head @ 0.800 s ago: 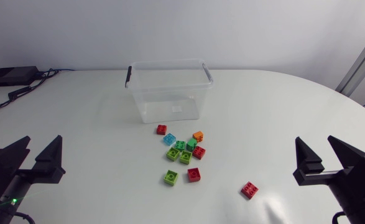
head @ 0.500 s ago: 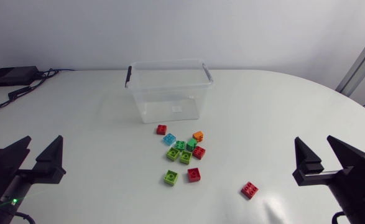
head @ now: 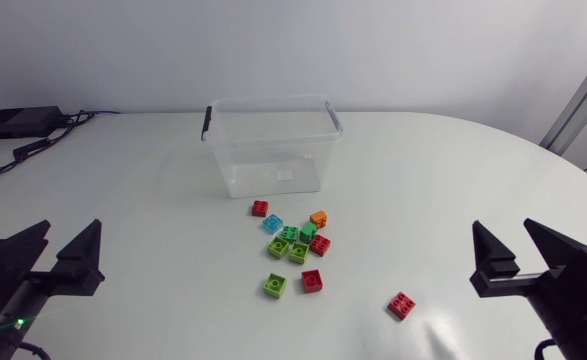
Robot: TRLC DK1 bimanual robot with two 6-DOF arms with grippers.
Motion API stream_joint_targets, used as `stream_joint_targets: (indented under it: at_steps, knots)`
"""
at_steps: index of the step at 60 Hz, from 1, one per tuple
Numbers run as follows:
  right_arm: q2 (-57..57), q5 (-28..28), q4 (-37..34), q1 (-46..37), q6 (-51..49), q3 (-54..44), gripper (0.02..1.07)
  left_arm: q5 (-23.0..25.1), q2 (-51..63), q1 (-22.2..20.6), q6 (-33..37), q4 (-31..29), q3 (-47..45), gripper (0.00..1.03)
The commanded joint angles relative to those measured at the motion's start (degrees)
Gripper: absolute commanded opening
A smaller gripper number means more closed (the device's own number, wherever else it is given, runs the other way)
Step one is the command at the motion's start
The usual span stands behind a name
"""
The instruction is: Place the duplo bricks in the container
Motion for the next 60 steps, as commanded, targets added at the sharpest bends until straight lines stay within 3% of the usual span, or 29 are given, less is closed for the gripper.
stream_joint_targets:
  at_steps: [1, 10, 18, 19, 26, 34, 43, 48, 60]
  knots:
    - [5.79, -0.47, 1.15, 0.99, 1.29, 4.31, 1.01, 0.16, 5.18, -0.89, 0.09, -0.47, 5.79, 0.98]
    - [19.41, -2.58, -0.17, 1.16, 1.29, 12.31, 1.02, 0.25, 18.81, -1.15, -0.17, -3.46, 14.31, 0.96]
    - [30.13, -3.73, -5.27, 1.25, 1.2, 19.07, 1.02, 0.34, 35.86, -2.82, 0.71, -13.39, 25.56, 0.94]
    - [31.8, -4.25, -6.59, 1.34, 1.11, 20.04, 1.02, 0.34, 39.81, -3.26, 1.94, -17.0, 28.73, 0.94]
    - [37.95, -5.13, -11.24, 3.18, 0.76, 23.56, 1.02, 0.69, 52.29, -4.49, 8.71, -26.49, 38.04, 0.95]
    - [43.49, -7.15, -17.84, 3.62, -1.0, 27.34, 1.02, 5.88, 60.91, -5.81, 10.2, -30.71, 42.79, 0.94]
    - [50.96, -10.32, -24.78, 3.62, -2.41, 31.03, 1.02, 6.32, 70.66, -10.91, 10.46, -33.26, 46.3, 0.94]
    - [55.18, -10.14, -29.35, 4.24, -7.86, 32.35, 1.02, 7.37, 76.29, -15.04, 10.99, -34.57, 48.15, 0.94]
    - [59.84, -11.02, -32.95, 8.19, -12.95, 31.82, 1.02, 7.37, 83.85, -25.58, 9.41, -36.95, 52.19, 0.94]
